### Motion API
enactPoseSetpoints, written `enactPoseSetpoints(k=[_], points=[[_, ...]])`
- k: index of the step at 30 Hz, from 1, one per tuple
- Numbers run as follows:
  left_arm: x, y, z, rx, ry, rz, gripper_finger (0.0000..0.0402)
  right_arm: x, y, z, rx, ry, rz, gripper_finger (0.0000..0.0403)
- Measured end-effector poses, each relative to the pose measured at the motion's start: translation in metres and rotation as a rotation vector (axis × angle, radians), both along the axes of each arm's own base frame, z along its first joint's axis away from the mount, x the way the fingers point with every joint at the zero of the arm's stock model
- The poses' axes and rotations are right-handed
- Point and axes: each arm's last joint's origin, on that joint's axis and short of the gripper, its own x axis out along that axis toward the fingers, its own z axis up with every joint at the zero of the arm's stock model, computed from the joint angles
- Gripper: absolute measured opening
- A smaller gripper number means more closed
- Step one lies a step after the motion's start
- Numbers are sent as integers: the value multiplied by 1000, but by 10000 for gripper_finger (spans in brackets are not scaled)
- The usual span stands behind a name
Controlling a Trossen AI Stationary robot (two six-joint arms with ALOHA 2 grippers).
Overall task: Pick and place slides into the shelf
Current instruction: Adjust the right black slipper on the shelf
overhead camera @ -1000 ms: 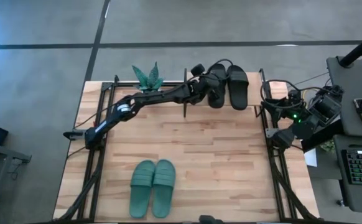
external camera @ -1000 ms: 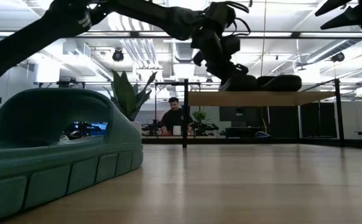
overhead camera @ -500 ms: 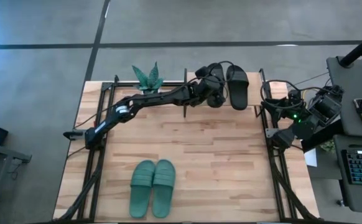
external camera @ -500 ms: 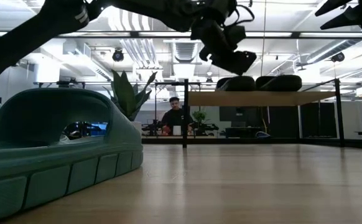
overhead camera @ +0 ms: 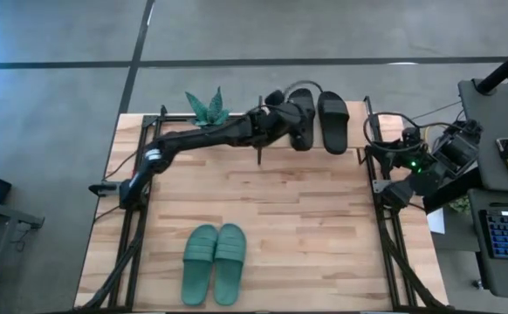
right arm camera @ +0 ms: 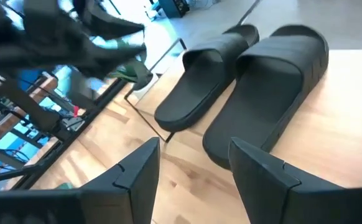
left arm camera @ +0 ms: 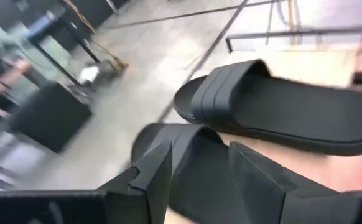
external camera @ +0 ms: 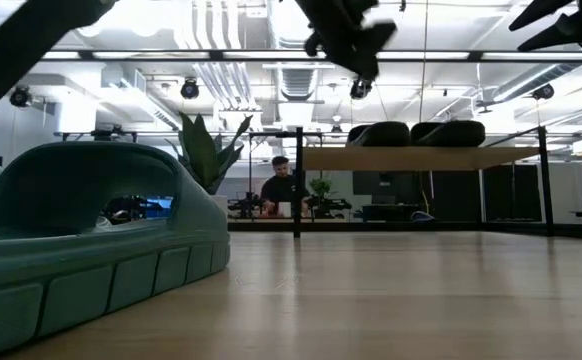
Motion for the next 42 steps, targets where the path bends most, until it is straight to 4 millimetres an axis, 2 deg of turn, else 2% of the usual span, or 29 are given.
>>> enactPoseSetpoints(k=[6, 12, 15, 17, 23, 30, 37, 42], points=[[-25, 14, 19, -242, -107, -55, 117, 2, 1, -8, 22, 56, -38, 134], [-30, 18, 24, -276, -119, -96, 62, 9, 8, -26, 98, 238, 13, 58], [-31, 13, 24, -301, -100, -133, 23, 15, 13, -32, 121, 264, 17, 18], [-33, 11, 23, -335, -89, -158, 6, 17, 15, -33, 132, 256, 7, 13], [-39, 4, 12, -445, 7, -143, 1, 20, 17, -34, 134, 256, 14, 9], [-39, -2, 11, -465, 27, -162, 0, 42, 33, -36, 75, 241, 241, 9], [-38, -5, 11, -509, 17, -198, 0, 48, 25, -47, 83, 285, 150, 9], [-38, -5, 11, -509, 18, -198, 0, 70, 19, -45, 58, 241, 172, 9]])
